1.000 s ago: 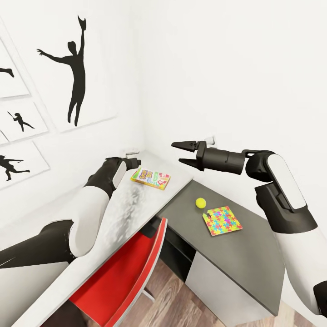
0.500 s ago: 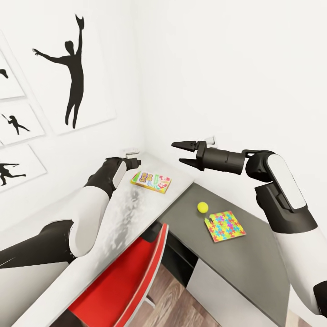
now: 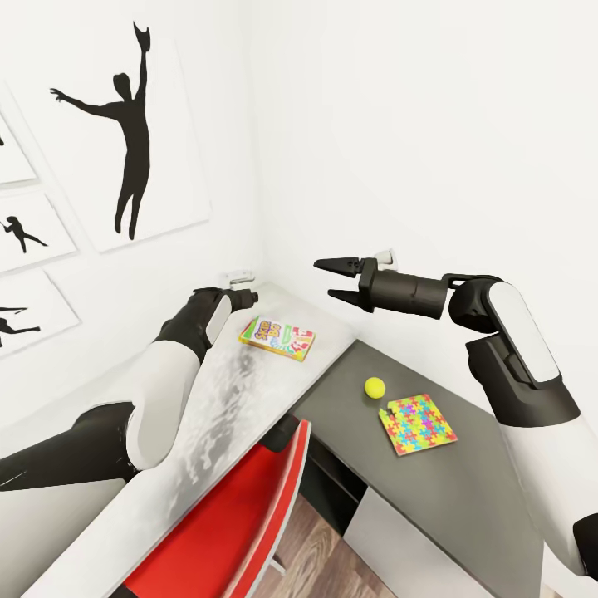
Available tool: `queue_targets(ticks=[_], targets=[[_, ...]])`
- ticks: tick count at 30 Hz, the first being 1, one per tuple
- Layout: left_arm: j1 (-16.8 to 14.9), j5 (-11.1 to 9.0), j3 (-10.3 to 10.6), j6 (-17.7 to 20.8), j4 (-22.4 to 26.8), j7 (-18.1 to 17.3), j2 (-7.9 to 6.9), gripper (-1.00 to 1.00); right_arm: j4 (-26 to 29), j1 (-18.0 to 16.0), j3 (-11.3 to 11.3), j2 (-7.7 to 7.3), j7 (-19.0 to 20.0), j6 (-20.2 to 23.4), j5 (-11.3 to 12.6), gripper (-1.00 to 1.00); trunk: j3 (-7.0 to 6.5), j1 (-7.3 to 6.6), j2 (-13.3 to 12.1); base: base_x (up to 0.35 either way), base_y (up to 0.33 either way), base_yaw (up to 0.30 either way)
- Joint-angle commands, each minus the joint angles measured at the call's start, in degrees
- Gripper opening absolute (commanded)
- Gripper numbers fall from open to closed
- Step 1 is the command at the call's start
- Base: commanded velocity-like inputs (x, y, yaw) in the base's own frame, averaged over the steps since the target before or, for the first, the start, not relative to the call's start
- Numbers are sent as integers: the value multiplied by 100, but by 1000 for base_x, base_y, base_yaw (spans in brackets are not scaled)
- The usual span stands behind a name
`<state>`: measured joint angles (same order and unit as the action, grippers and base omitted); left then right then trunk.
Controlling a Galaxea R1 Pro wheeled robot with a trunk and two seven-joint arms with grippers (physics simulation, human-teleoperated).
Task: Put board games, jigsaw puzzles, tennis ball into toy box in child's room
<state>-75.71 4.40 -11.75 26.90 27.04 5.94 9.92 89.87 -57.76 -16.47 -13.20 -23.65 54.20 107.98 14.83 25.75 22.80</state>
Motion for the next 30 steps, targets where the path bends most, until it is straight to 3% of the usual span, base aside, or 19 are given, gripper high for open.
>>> queue_targets(ticks=[1, 19, 30], targets=[[-5, 46, -38, 30, 9, -7, 8, 100, 4, -7, -5, -3, -69, -7, 61, 100, 12, 4, 12, 8, 1, 0], [-5, 50, -34, 35, 9, -13, 8, 100, -4, -7, -13, 1, -137, -15, 74, 100, 17, 4, 12, 49, 0, 0], [-5, 77, -30, 35, 11, -14, 8, 100, -2, -7, -14, 2, -140, 16, 76, 100, 90, 4, 12, 50, 0, 0]])
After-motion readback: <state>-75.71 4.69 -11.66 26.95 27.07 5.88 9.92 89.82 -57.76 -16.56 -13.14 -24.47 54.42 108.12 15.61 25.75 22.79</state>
